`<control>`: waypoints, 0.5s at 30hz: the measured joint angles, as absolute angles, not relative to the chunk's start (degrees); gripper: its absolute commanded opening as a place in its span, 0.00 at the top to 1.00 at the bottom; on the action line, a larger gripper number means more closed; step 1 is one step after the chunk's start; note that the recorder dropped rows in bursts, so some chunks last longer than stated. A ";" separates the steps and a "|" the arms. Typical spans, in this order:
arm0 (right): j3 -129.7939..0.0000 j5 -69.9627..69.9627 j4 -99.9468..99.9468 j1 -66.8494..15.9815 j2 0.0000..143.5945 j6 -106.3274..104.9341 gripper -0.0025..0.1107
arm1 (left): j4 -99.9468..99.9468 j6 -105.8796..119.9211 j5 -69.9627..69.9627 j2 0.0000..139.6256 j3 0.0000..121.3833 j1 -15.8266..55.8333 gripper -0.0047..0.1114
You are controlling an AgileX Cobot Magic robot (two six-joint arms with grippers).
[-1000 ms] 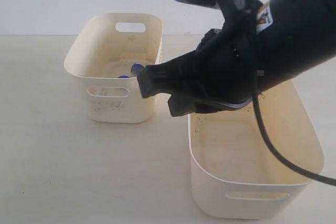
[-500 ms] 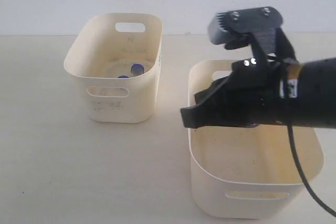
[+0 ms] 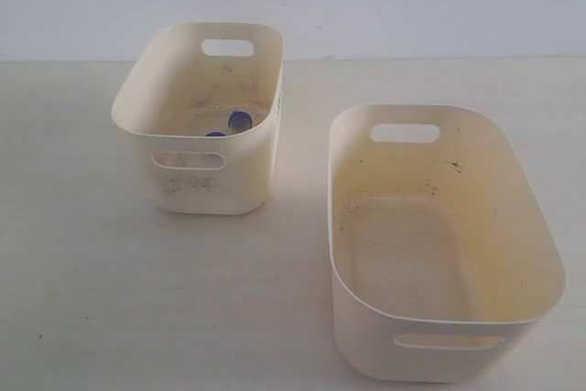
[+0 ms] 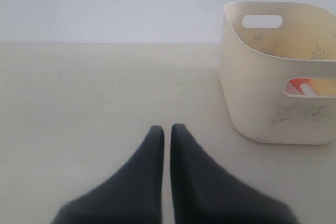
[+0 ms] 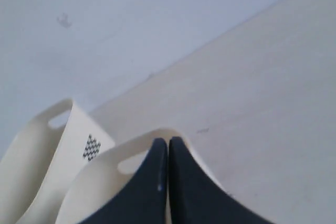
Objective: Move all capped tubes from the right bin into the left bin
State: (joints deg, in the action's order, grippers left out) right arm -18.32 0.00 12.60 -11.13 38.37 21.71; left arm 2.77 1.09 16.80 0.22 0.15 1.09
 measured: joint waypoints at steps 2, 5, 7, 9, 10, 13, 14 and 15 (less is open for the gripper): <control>-15.29 0.00 12.60 -7.29 32.30 19.76 0.98 | 2.77 1.09 16.80 0.22 0.15 1.09 0.92; -10.46 0.00 12.60 -3.55 24.56 16.70 0.98 | 2.77 1.09 16.80 0.22 0.15 1.09 0.92; -7.05 0.64 12.60 -2.17 20.64 15.59 0.98 | 2.77 1.09 16.80 0.22 0.15 1.09 0.92; -3.26 2.22 12.60 -1.52 16.60 15.34 0.98 | 2.77 1.09 16.80 0.22 0.15 1.09 0.92; -1.72 2.95 12.60 -1.29 14.98 15.26 0.98 | 2.77 1.09 16.80 0.22 0.15 1.09 0.92; -0.41 2.86 12.73 -1.18 9.25 14.00 0.98 | 2.77 1.09 16.80 0.22 0.15 1.09 0.92; -0.41 2.27 12.73 -1.18 7.50 12.49 0.98 | 2.77 1.09 16.80 0.22 0.15 1.09 0.92; -0.41 1.46 12.59 -1.18 5.94 10.78 0.98 | 2.77 1.09 16.80 0.22 0.15 1.09 0.92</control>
